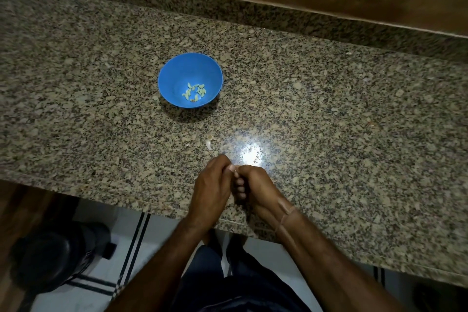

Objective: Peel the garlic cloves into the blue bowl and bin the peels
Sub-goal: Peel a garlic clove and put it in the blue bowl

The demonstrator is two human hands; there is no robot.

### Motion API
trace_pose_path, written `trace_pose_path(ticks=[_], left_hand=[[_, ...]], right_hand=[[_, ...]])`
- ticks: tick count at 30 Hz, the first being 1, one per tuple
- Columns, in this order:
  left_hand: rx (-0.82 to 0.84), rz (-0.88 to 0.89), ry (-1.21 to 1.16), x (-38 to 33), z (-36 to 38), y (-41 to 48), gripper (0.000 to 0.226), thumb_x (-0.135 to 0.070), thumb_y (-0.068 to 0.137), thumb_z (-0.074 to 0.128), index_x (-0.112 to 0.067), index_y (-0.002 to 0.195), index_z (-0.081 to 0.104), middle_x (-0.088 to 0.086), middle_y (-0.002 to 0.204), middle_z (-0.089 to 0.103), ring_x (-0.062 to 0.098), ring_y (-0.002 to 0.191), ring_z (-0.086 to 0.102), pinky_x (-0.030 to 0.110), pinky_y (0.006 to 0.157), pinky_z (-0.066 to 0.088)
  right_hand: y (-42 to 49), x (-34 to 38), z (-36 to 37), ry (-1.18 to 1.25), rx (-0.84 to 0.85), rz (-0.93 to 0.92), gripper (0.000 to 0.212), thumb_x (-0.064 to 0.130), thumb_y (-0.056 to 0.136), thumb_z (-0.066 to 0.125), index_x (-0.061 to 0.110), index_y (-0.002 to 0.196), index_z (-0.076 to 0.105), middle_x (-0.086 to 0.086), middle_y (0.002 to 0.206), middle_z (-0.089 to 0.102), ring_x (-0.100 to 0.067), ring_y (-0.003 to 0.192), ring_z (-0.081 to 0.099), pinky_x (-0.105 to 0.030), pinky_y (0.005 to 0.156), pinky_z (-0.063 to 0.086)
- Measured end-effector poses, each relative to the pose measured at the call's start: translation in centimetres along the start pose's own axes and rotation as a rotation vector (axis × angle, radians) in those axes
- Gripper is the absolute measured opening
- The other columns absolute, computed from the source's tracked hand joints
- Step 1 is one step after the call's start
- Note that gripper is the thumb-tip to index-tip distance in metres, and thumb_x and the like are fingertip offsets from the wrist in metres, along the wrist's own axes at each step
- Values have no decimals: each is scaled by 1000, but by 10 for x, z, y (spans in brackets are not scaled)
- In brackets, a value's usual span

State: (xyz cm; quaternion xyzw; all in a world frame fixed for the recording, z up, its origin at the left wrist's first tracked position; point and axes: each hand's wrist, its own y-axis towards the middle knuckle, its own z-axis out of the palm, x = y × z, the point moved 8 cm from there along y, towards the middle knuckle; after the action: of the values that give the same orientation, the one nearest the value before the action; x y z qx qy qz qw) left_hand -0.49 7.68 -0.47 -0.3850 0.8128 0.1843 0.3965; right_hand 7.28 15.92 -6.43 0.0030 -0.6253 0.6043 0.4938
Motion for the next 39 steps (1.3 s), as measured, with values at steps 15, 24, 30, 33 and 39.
trace_pose_path(ticks=[15, 24, 30, 33, 39], left_hand=[[87, -339, -363, 22, 7, 1, 27, -23, 106, 55, -12, 82, 58, 1, 71, 60, 11, 59, 54, 21, 54, 41], [35, 7, 20, 0, -7, 2, 21, -18, 107, 50, -20, 86, 48, -9, 77, 48, 2, 67, 45, 15, 58, 33], [262, -829, -770, 41, 29, -17, 33, -17, 105, 52, -13, 72, 57, 3, 61, 49, 13, 49, 45, 26, 52, 37], [203, -711, -613, 41, 20, -11, 30, -21, 105, 55, -12, 77, 60, 2, 60, 53, 14, 50, 47, 28, 50, 41], [205, -866, -741, 40, 24, -8, 35, -18, 106, 53, -14, 71, 57, -1, 55, 49, 8, 43, 43, 22, 44, 36]], right_hand=[[-11, 20, 1, -321, -93, -298, 33, 18, 106, 48, 18, 74, 49, 7, 62, 45, -10, 56, 39, -22, 51, 35], [-6, 5, -1, -45, -112, -116, 32, 17, 100, 54, 19, 68, 53, 3, 60, 46, -15, 59, 40, -31, 54, 33], [-34, 41, 6, -834, -333, -760, 25, 14, 106, 51, 17, 81, 49, 13, 70, 44, -5, 66, 41, -18, 60, 29], [-28, 40, 10, -874, -360, -825, 22, 15, 105, 51, 18, 83, 49, 8, 74, 46, -14, 72, 43, -28, 64, 30], [-32, 38, 9, -660, -429, -707, 26, 13, 105, 53, 15, 79, 51, 6, 68, 52, -6, 63, 46, -21, 58, 33]])
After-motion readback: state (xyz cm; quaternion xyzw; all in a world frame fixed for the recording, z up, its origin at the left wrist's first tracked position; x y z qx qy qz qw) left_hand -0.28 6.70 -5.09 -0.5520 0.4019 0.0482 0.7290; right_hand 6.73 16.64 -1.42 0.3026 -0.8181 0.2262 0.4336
